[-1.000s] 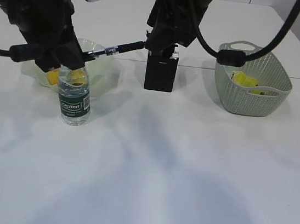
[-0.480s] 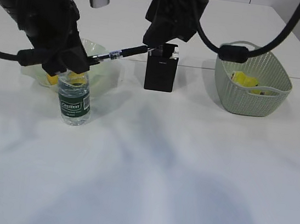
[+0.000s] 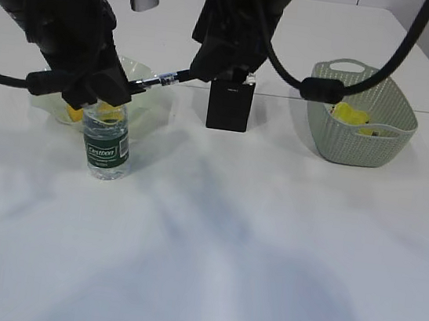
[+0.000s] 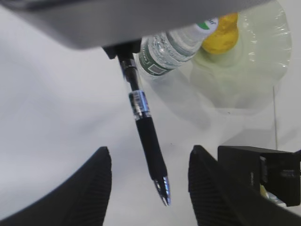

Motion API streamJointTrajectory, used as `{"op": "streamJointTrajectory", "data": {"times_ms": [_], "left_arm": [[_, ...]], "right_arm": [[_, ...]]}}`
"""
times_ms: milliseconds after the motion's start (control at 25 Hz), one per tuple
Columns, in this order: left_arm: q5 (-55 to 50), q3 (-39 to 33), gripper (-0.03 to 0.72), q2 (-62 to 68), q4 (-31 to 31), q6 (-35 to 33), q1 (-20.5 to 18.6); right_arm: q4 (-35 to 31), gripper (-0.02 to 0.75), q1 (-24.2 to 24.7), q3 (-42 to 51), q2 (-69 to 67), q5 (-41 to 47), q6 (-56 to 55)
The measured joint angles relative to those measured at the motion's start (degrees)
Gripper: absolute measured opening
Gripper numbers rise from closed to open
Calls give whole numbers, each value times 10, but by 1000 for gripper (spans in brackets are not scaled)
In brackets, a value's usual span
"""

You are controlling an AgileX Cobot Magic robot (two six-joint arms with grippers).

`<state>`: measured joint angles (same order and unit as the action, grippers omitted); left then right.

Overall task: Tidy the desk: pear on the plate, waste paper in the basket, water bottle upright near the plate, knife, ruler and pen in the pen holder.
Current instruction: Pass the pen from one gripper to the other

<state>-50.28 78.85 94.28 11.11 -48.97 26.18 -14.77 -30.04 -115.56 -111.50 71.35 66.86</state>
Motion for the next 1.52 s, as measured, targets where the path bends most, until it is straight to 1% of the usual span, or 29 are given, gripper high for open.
{"op": "streamJointTrajectory", "data": {"times_ms": [160, 680, 800, 1000, 1360, 1520], "left_arm": [[0, 0, 97, 0, 0, 0, 0], [-13, 0, 97, 0, 1, 0, 0], [-13, 0, 97, 0, 1, -1, 0], [-13, 0, 97, 0, 1, -1, 0], [-49, 36, 97, -1, 1, -1, 0], [-59, 40, 97, -3, 1, -1, 0]], "right_arm": [[10, 393, -5, 21, 0, 0, 8], [14, 392, -5, 22, 0, 0, 34], [28, 392, -5, 22, 0, 0, 23], [78, 392, -5, 22, 0, 0, -6], [84, 389, 0, 22, 0, 0, -17], [84, 389, 4, 22, 0, 0, -19]]}}
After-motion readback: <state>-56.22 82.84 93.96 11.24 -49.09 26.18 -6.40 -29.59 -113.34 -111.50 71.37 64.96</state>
